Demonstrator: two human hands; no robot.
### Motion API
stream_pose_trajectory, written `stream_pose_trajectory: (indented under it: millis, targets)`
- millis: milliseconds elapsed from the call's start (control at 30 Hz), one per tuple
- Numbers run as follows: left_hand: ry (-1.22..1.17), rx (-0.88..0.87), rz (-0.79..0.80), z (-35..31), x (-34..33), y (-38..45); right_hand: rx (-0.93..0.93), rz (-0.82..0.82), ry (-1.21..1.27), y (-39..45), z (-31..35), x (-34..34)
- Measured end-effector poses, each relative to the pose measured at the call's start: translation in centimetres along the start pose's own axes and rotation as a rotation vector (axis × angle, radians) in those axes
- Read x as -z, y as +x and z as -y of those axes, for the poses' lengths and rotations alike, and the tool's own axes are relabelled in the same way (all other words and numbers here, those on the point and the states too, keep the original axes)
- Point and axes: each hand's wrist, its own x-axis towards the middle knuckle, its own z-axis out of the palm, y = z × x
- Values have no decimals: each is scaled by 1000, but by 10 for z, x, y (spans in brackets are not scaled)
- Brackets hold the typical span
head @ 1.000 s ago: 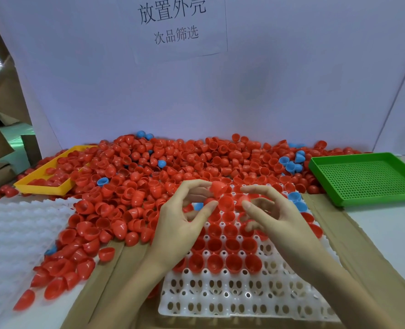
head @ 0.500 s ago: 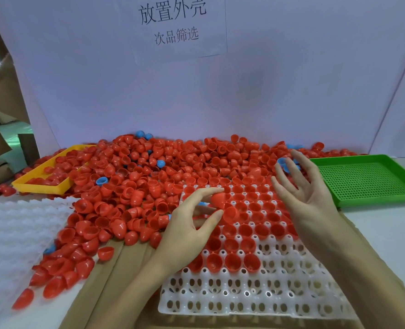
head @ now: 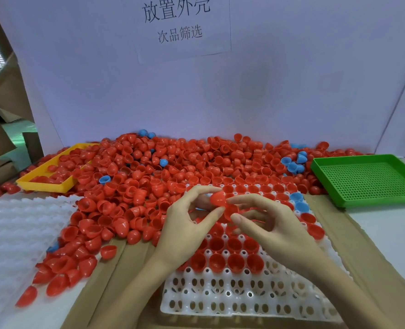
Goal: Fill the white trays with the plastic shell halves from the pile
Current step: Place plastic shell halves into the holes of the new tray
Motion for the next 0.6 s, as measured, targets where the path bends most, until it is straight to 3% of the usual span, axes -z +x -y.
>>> stream_pose_trajectory:
  millis: [133, 467, 600]
  targets:
    - [25, 9, -5, 2, -1, -2, 15, -38, -84, -1, -1, -4]
    - [-120, 65, -103, -1, 13, 7, -35, -168, 20, 4, 1, 13]
    - [-120, 127, -332, 7, 32, 17, -40, -187, 27, 4, 4, 19]
